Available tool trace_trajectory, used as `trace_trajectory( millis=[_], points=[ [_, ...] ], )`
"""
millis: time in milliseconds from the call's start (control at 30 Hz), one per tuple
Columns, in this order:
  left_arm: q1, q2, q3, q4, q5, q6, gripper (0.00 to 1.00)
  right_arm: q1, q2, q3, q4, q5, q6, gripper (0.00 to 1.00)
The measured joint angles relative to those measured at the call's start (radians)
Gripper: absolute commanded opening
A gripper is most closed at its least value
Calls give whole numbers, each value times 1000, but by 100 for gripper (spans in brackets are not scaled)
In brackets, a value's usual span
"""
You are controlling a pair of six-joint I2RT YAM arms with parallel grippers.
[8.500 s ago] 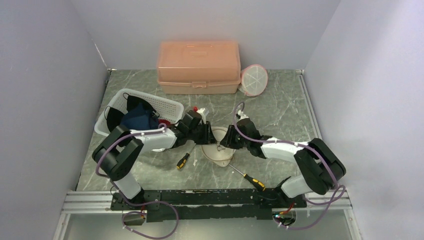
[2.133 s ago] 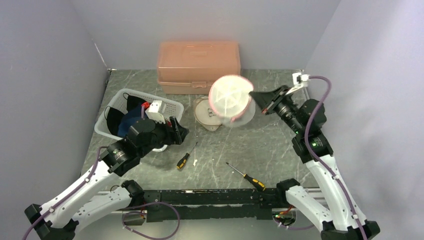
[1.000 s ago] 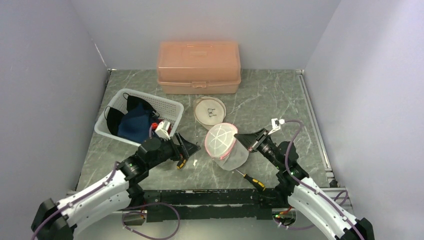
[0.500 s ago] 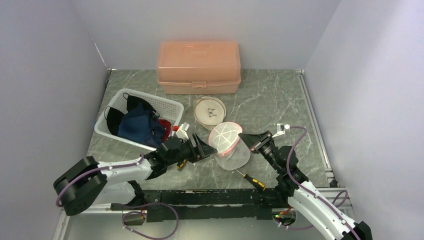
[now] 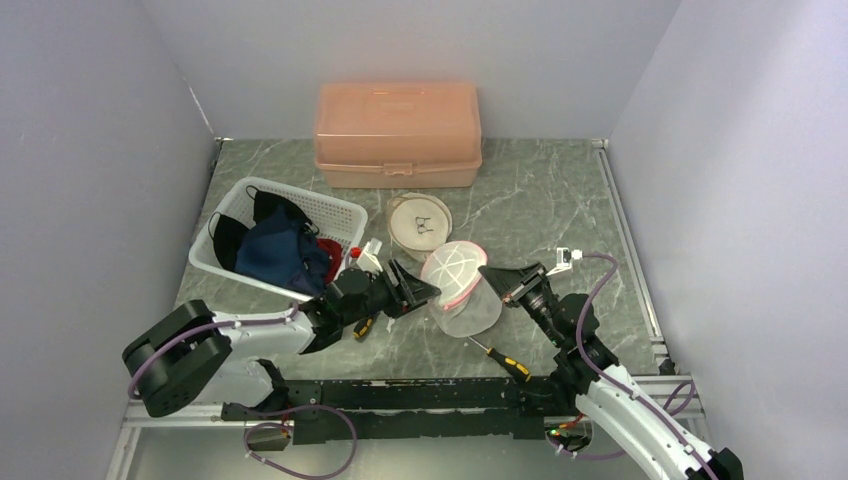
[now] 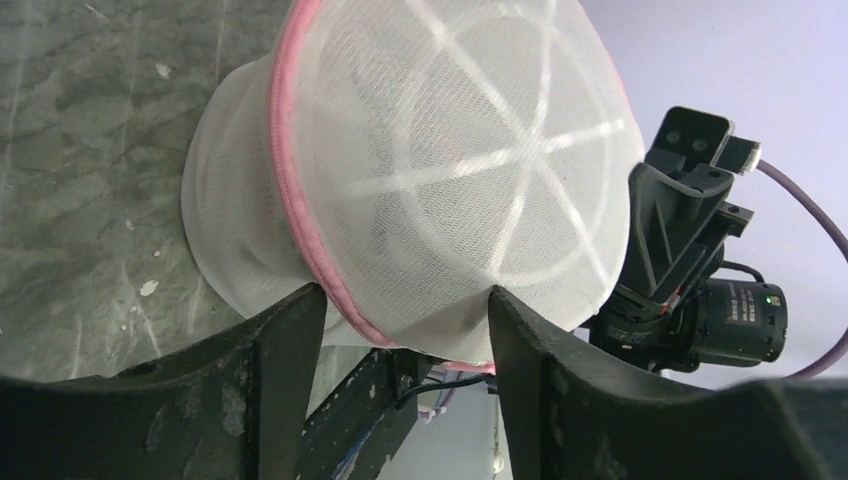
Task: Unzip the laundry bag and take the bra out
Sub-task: Place the laundry bag at the center of the board.
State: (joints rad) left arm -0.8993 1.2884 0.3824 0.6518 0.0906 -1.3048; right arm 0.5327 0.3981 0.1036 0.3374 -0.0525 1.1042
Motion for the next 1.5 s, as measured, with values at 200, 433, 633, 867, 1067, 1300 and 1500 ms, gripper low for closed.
trace_trajectory(
  millis=[200,433,633,867,1067,1300,1500],
  points=[
    [-3,12,0,8,-21,-5,35,1,-21,-10,-10,-9,4,0],
    [-3,-17,0,-15,-56,11,13,-1,-54,-12,-47,-9,2,0],
    [-3,-84,0,-74,-71,46,3,-2,-72,8,-141,-9,-34,54],
    [-4,-180,54,-243,-96,112,3,-1,-85,184,-423,11,-190,66],
    [-3,-190,182,-427,-118,189,3,-1,-22,347,-601,29,-320,67],
    [-4,-181,312,-622,-158,273,3,2,59,427,-697,11,-428,62],
    [-4,-221,354,-760,-222,303,3,37,185,464,-660,-131,-493,60]
  ],
)
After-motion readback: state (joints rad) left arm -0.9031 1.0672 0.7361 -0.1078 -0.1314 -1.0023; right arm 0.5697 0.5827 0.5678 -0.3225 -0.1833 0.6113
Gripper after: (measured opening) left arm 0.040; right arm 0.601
